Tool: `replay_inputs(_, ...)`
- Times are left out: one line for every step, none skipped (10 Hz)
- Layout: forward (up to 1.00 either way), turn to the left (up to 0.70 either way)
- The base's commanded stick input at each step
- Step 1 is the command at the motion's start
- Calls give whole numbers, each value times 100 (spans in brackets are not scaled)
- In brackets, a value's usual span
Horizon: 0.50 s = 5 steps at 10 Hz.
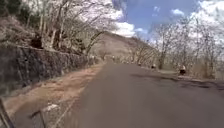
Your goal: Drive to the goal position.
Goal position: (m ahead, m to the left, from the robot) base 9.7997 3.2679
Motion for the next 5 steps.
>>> replay_inputs(70, 0)
replay_inputs(70, 0)
replay_inputs(70, 0)
replay_inputs(70, 0)
replay_inputs(70, 20)
